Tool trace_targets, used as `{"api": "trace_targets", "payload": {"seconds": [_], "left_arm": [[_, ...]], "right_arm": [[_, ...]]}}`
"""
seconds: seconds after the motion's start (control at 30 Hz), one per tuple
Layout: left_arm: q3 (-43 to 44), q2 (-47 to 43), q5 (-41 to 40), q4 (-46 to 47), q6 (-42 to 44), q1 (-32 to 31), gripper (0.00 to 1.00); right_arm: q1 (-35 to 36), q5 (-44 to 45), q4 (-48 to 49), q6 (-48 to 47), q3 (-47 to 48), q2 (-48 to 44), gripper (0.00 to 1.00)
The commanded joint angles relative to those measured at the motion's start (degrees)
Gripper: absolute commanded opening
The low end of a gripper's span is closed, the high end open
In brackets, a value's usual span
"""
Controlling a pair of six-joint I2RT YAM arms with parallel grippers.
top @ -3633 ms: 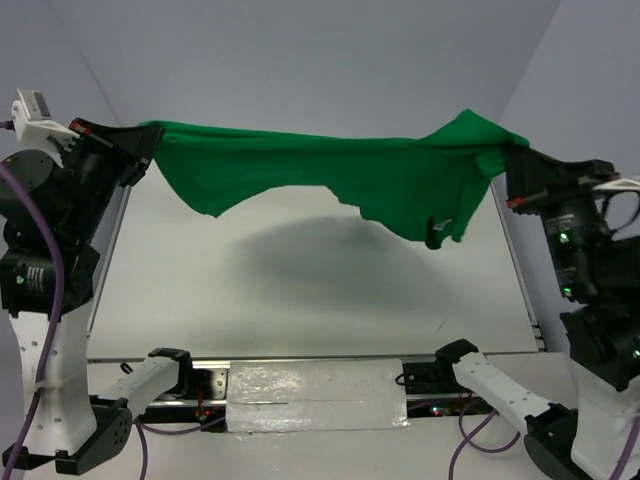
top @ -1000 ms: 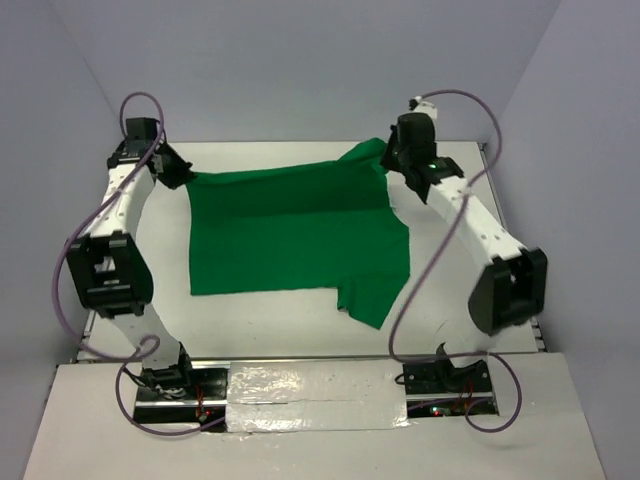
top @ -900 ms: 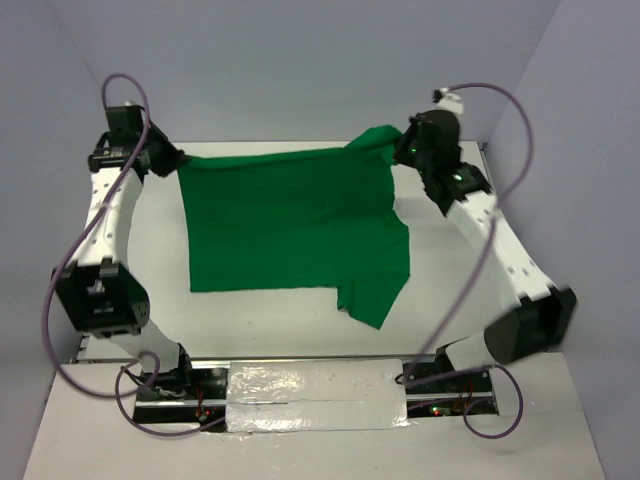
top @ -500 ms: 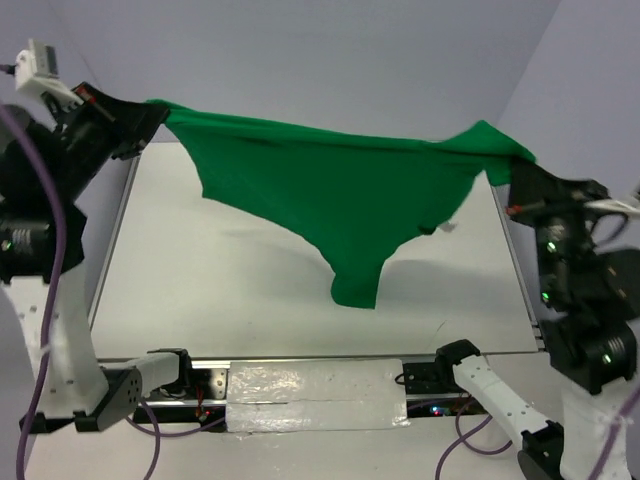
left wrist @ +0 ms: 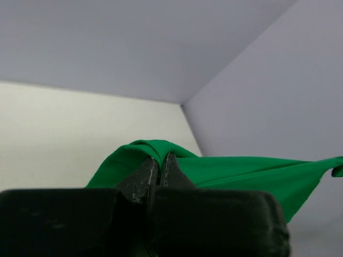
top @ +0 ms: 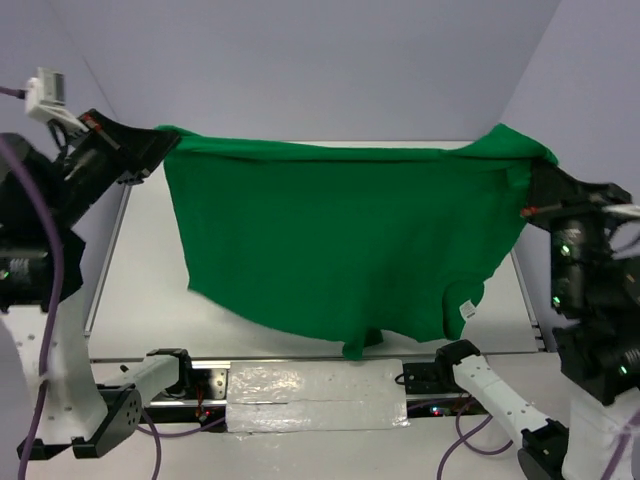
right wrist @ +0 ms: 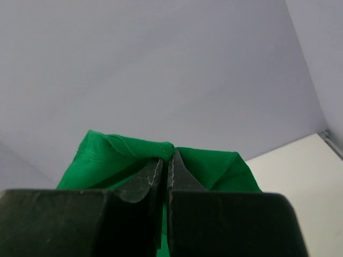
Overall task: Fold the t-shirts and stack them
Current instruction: Flatten out the tshirt, then fold the flattened tshirt in 1/3 of the way
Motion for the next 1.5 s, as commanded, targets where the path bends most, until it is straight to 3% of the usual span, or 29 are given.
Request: {"api": "trace_targets", "payload": {"seconds": [0.0,0.1,0.23,0.37,0.47,0.57,0.73,0.83,1.0,1.47], "left_arm": [[-9.8,3.3,-7.4,3.7,0.6,0.7,0.00],[-22.3,7.6,-12.7,9.1,1.2,0.7,0.00],[-31.2,14.4,-16.5,13.0,1.6,1.1,0.00],[-34.3,28.7,-19.9,16.4,1.2,2.1,0.00],[-31.8,38.5,-22.3,16.1,0.6,4.4,0.00],[-25.1,46.1,-24.3,13.6,0.5,8.7,0.00],[-16.7,54.3,-24.1,10.1,1.1,13.0,0.00],[-13.9,57.3,-22.9,8.6,2.0,13.4,0.00],[-13.6,57.8,-21.5,9.4,1.9,13.5,0.00],[-26.0,46.9,-22.0,12.3,1.1,13.6,0.00]], "right_arm": [[-0.3,7.7,3.7,-3.7,-4.1,7.1,0.00],[-0.3,8.8,9.4,-4.9,-12.3,15.8,0.00],[-0.3,6.7,16.6,-4.4,-16.9,26.7,0.00],[-0.4,2.4,20.7,-2.4,-12.1,50.8,0.00],[-0.2,-1.4,18.2,0.5,0.7,69.0,0.00],[0.2,-6.6,13.0,2.3,21.9,84.7,0.00],[2.3,-12.3,4.5,2.1,47.7,101.1,0.00],[2.6,-15.0,6.8,3.5,48.0,103.6,0.00],[2.6,-16.0,11.1,6.0,39.9,99.4,0.00],[2.6,-14.4,19.9,5.4,0.6,72.9,0.00]]}}
